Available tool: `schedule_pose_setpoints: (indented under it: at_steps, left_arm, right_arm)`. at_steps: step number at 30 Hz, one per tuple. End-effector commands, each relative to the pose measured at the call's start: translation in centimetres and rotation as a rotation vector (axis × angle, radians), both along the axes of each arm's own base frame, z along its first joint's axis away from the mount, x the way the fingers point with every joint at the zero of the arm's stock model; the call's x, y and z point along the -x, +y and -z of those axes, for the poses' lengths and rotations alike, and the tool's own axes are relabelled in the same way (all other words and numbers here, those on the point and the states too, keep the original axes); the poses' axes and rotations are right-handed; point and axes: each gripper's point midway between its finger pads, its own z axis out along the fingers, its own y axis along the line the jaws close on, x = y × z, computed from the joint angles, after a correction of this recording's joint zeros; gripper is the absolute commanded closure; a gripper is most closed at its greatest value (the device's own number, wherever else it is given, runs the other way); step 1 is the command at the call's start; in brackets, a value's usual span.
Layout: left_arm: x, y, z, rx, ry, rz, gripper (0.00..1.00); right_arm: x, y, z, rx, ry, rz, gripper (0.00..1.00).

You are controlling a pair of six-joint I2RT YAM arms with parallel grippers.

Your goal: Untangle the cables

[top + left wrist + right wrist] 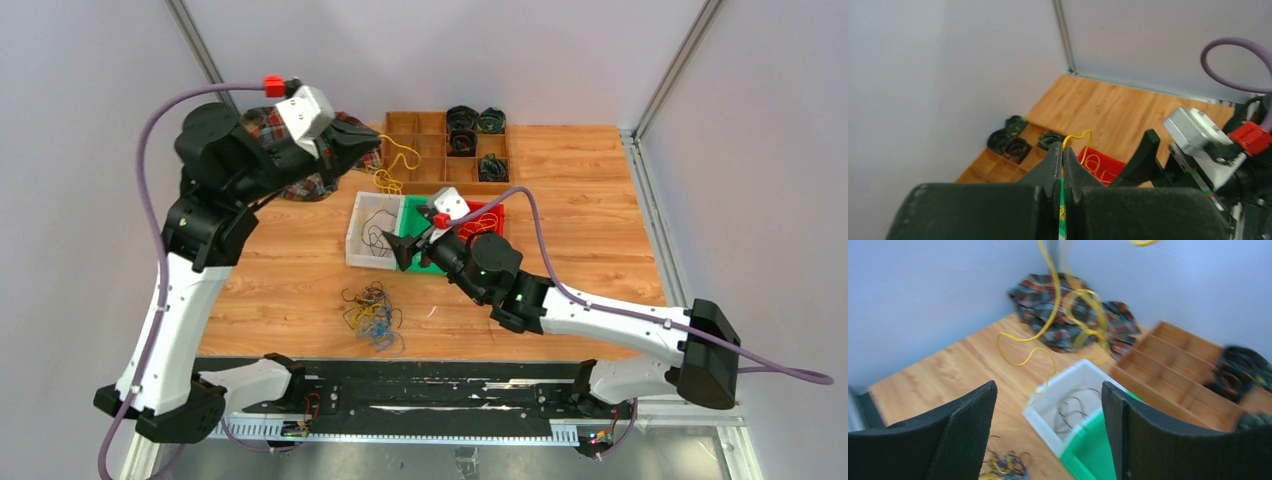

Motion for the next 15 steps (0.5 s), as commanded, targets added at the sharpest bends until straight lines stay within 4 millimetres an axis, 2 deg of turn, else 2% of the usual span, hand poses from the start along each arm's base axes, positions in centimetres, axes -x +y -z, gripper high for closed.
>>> schedule_pose_setpoints:
  at_steps: [1,4,7,11,15]
  left_arm:
    - [1.0,-3.0,0.9,-0.013,0.033,0.116,1.00]
    - [0.0,-4.9,1.2,-0.033,0.039,0.133,0.99]
    - [-1.2,-6.6,1.4,-0.048,0.036,0.143,1.00]
    - [-2.9,-8.5,1.6,-0.042,0.028,0.138,1.00]
    - [-4.4,-10.9,3.2,-0.058,0.059,0.158,1.00]
  right_arm:
    - [-3.4,-6.1,2.4,0.049,0.024,0.279,0.25]
    - [-4.4,-9.6,3.9,0.091,0.046,0.429,0.26]
    - [-4.8,-12.4,5.3,0.117,0.077,0.525,0.26]
    - [-5.5,-17.2,6.9,0.144,0.113,0.719,0.27]
    - [-5.8,-20.4,8.6,0.124,0.169,0.779,0.27]
